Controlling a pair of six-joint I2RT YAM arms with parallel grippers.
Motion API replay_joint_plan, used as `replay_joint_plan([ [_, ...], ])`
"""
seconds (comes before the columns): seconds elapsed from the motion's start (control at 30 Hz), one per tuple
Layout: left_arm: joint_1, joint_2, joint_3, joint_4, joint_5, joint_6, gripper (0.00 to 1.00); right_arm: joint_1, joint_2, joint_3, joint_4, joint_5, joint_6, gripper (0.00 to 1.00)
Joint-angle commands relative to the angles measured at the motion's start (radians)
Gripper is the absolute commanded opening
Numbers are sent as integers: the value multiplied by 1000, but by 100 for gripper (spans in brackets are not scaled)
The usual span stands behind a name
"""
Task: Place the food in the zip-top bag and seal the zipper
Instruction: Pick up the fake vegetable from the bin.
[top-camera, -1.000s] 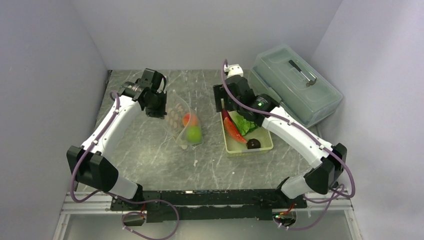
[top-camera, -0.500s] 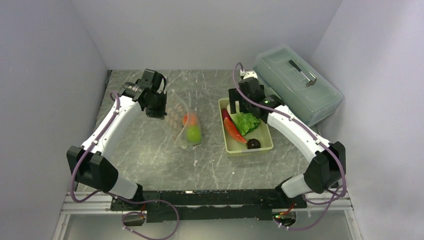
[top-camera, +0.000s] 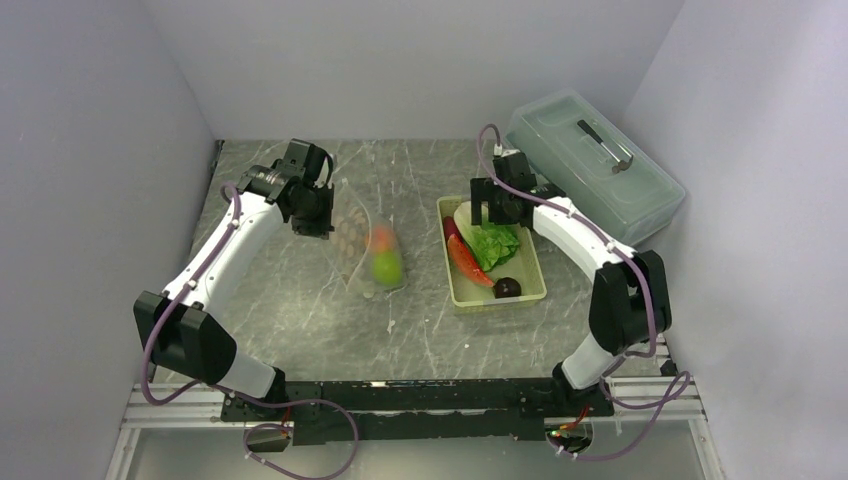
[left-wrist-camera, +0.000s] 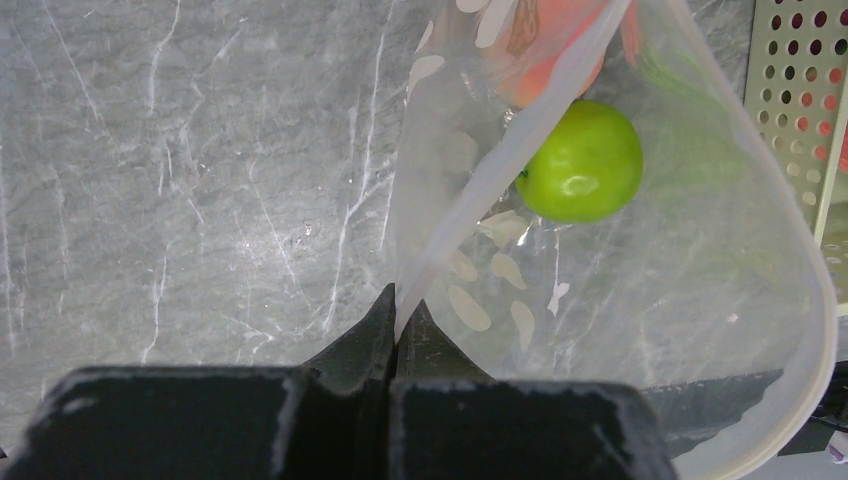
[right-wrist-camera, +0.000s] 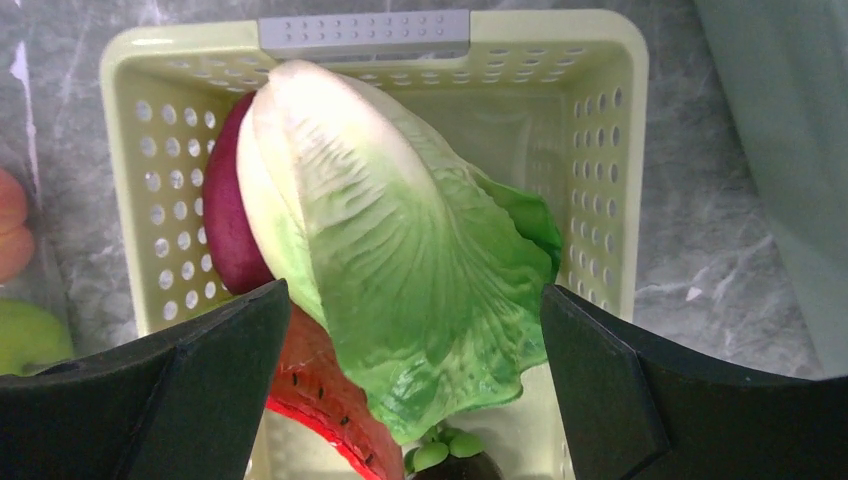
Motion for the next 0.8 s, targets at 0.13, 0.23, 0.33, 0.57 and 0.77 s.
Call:
replay_joint_plan([
  [0.13, 4, -32, -5, 17, -13, 23, 0, -42, 76, -12, 54, -122, -40, 100],
  [0.23, 4, -36, -7, 19, -11, 23, 0, -49, 97, -24, 62, -146, -40, 100],
  [0.33, 4, -41, -9, 22, -11, 24, 0, -55, 121, -47, 81, -175, -36, 100],
  [0.57, 4, -42, -13, 25, -8, 25, 0, -55, 160, -105, 122, -188, -21, 100],
  [0.77, 4, -38, -15, 26, -5, 25, 0, -48, 181, -136, 119, -143, -5, 100],
])
